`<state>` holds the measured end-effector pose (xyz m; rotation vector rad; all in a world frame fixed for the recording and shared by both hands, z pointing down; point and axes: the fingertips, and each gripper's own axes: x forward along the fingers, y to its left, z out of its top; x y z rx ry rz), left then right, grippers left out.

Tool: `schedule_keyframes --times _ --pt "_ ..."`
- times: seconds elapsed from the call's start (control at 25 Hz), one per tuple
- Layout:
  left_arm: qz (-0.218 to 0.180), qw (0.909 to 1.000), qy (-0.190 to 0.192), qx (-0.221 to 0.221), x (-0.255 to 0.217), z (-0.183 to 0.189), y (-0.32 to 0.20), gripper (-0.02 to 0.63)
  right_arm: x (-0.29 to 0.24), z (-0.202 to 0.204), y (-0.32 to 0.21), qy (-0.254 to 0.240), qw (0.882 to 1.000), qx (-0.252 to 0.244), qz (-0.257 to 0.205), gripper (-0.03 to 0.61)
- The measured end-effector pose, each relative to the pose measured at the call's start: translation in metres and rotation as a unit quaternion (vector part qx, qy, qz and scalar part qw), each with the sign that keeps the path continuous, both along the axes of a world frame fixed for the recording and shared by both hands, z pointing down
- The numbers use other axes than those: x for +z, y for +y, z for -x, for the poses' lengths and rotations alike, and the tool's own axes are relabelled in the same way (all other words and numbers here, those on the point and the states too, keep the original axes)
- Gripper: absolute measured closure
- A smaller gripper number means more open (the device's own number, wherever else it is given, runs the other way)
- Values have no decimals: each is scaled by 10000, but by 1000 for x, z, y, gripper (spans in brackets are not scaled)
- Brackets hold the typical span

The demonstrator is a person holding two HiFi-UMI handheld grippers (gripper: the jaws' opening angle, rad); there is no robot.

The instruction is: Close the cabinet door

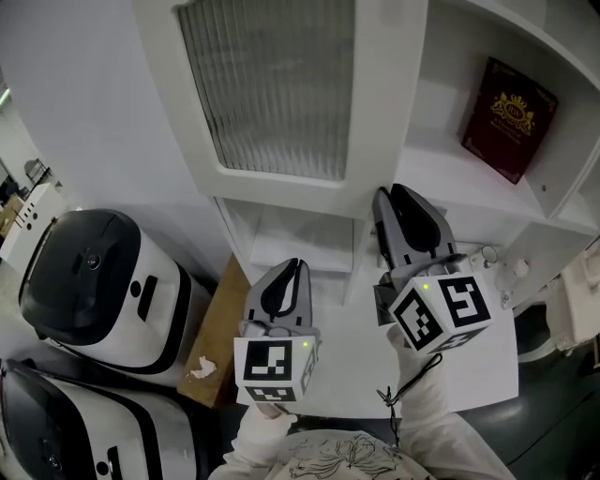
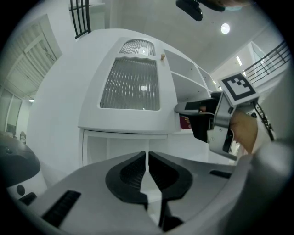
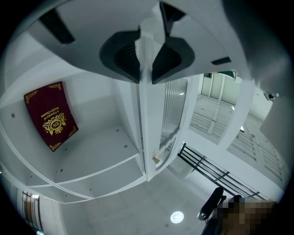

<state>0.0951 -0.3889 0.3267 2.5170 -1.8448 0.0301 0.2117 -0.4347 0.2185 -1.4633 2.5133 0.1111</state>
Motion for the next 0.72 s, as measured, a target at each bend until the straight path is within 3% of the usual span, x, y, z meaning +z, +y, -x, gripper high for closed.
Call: schedule_keyframes --times 0.72 --pt "-13 9998 -12 -182 0 1 -18 592 1 -3 -24 -64 9999 -131 64 500"
